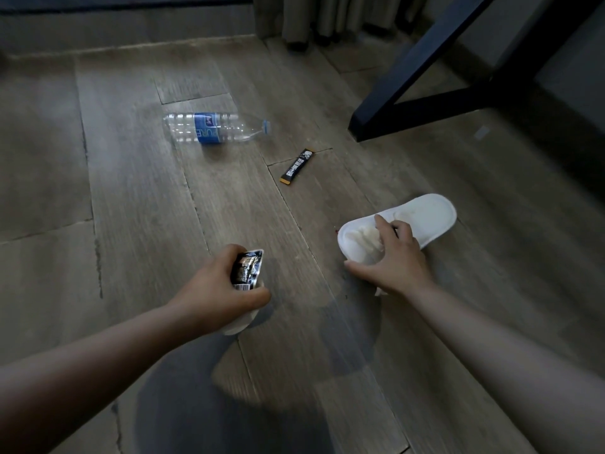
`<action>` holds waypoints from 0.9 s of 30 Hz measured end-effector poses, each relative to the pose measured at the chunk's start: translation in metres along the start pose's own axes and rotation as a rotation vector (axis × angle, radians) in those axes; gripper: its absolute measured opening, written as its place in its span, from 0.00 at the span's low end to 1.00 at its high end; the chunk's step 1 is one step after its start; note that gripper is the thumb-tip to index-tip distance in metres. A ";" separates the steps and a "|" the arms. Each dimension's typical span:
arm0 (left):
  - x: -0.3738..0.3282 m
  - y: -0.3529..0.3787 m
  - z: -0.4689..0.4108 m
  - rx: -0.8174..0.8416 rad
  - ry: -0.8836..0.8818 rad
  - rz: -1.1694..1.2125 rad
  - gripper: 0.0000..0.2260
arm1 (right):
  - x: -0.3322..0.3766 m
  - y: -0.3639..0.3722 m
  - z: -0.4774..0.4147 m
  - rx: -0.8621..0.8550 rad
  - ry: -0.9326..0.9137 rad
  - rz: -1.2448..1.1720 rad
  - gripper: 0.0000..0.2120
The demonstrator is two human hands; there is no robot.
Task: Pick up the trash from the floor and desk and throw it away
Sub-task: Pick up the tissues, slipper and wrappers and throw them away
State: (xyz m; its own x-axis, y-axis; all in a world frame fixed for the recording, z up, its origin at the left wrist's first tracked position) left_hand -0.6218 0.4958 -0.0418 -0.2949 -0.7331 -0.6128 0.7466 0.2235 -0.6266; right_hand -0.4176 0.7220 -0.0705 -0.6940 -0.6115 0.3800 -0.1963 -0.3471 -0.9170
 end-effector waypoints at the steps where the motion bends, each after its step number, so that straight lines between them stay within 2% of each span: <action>1: -0.001 0.000 -0.001 0.002 -0.003 0.010 0.21 | 0.002 -0.001 0.002 -0.009 0.001 -0.023 0.51; 6: -0.005 0.000 -0.006 0.048 -0.025 0.074 0.20 | 0.015 -0.008 0.018 -0.022 0.022 -0.127 0.51; 10: -0.017 -0.022 -0.006 0.078 0.005 0.053 0.25 | 0.032 -0.019 0.027 0.003 0.043 -0.149 0.49; 15: -0.032 -0.051 0.009 0.062 -0.041 0.069 0.26 | 0.069 -0.040 0.037 0.054 0.162 -0.266 0.50; 21: -0.065 -0.102 0.080 0.094 -0.175 0.014 0.32 | 0.132 -0.115 0.078 0.195 0.247 -0.291 0.51; 27: -0.134 -0.182 0.159 0.090 -0.269 0.067 0.34 | 0.200 -0.223 0.126 0.204 0.316 -0.379 0.51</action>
State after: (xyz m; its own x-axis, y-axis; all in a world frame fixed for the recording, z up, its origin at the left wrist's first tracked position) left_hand -0.6237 0.4515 0.2306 -0.0832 -0.8654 -0.4941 0.8126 0.2281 -0.5364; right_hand -0.4252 0.5877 0.2251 -0.7814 -0.1839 0.5963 -0.3568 -0.6523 -0.6688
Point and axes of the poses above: each hand's wrist, its own z-axis away from the middle knuckle, its own y-axis out of the palm, x = y × z, the point moved 4 cm from there along -z, towards the middle knuckle, and after that the axes turned 12 degrees about -y, right-handed, at the moved point
